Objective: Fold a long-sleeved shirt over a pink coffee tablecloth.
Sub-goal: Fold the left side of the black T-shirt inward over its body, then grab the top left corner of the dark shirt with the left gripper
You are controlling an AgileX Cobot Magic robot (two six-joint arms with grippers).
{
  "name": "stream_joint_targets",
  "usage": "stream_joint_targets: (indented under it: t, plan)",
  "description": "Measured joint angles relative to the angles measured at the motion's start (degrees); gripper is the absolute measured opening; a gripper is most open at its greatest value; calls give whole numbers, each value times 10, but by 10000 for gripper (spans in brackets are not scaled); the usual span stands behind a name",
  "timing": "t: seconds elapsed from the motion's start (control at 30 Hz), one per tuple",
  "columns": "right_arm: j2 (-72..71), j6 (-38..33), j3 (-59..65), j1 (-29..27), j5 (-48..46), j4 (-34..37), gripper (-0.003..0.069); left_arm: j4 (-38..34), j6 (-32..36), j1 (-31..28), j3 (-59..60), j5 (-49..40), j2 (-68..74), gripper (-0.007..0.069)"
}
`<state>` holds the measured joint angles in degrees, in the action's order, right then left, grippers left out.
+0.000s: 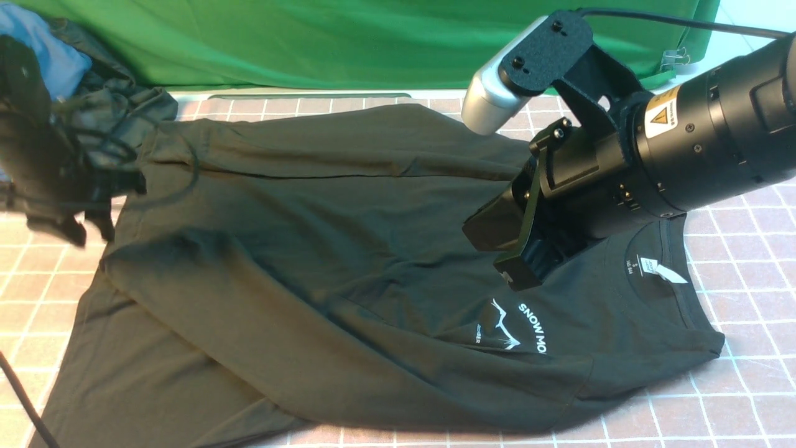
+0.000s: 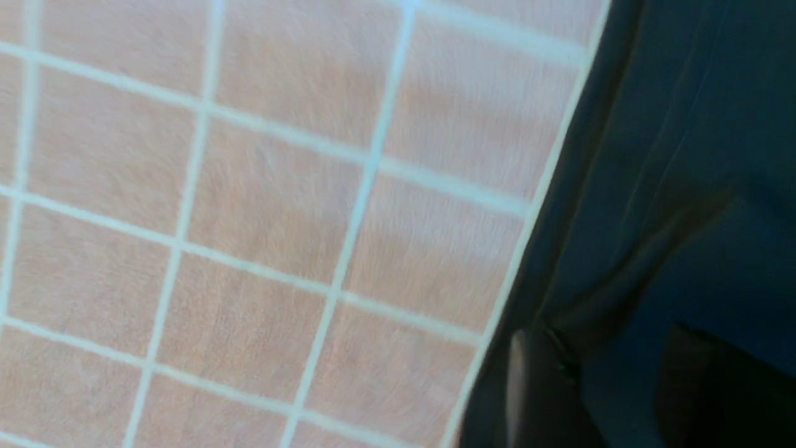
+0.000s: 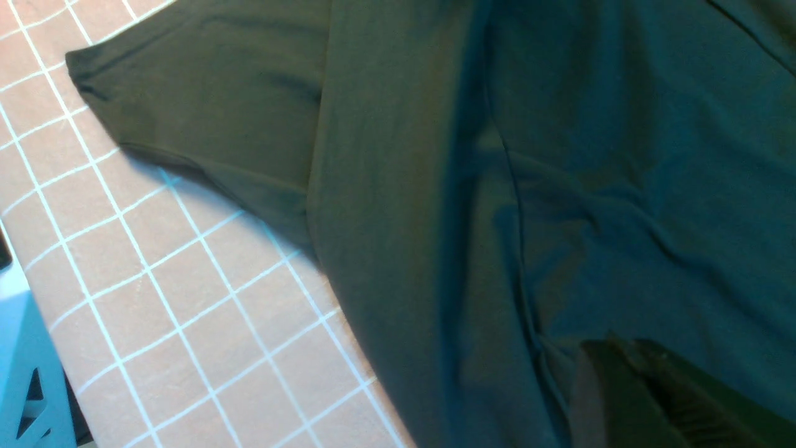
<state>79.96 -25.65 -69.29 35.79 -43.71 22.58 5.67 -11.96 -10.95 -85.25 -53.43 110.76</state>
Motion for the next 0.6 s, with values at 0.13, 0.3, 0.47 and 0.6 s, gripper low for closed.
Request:
stream_joint_targets:
  t: [0.13,0.3,0.47,0.6]
  plan:
    - [0,0,0,0,0,0,70,-32,-65,0,-75,23,0,342]
    - [0,0,0,0,0,0,70,-97,-79,0,-149,74,20,342]
    - [0,1,0,0,0,0,70,-166,-85,0,-197,84,79,342]
    - [2,6,0,0,0,0,70,-192,-98,1,-213,88,122,342]
